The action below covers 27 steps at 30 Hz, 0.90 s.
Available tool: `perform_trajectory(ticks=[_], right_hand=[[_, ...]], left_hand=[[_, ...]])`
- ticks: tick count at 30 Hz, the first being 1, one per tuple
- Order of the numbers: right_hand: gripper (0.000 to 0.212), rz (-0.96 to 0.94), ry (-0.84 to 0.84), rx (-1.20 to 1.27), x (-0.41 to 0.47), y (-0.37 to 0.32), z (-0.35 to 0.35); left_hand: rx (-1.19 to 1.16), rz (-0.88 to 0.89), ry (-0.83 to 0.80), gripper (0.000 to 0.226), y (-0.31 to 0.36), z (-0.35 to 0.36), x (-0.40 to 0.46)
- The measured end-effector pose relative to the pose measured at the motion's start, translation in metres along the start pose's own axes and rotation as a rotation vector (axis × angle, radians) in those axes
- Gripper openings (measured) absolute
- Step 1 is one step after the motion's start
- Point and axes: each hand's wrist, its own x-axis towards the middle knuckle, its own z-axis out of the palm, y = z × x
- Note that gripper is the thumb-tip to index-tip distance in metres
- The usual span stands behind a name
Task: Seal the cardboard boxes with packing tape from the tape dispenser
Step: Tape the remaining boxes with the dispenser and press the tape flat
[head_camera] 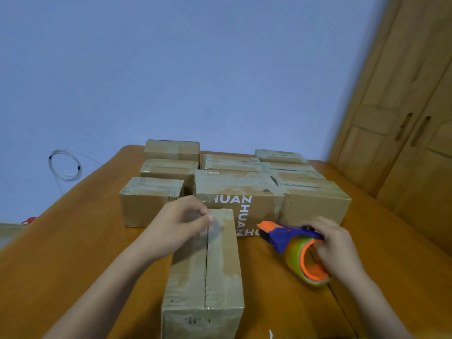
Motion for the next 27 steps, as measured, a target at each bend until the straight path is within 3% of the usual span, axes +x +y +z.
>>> perform_trajectory(ticks=[3, 8, 11, 13, 20, 23, 27], right_hand=[[0.06, -0.165, 0.178, 0.075, 0.018, -0.037, -0.027], [0.064, -0.305, 0.344, 0.088, 0.039, -0.076, -0.044], [0.075, -0.315, 0.403, 0.102, 0.044, -0.086, -0.047], [0.076, -0.314, 0.429, 0.114, 0.046, -0.091, -0.048], [0.056, -0.369, 0.468, 0.093, 0.049, -0.093, -0.048], [0.058, -0.369, 0.474, 0.089, 0.051, -0.095, -0.046], [0.037, -0.406, 0.456, 0.014, 0.056, -0.095, -0.044]], left_hand=[[-0.134, -0.098, 0.114, 0.036, 0.023, -0.006, 0.012], [-0.46, -0.274, -0.185, 0.072, 0.056, 0.008, 0.02], [-0.649, -0.288, -0.23, 0.094, 0.061, 0.018, 0.017], [-0.746, -0.288, -0.204, 0.087, 0.062, 0.019, 0.015], [-0.948, -0.28, -0.192, 0.022, 0.061, 0.011, 0.01], [-0.962, -0.314, -0.194, 0.016, 0.06, 0.006, 0.009], [-0.958, -0.405, -0.154, 0.016, 0.059, 0.0, 0.007]])
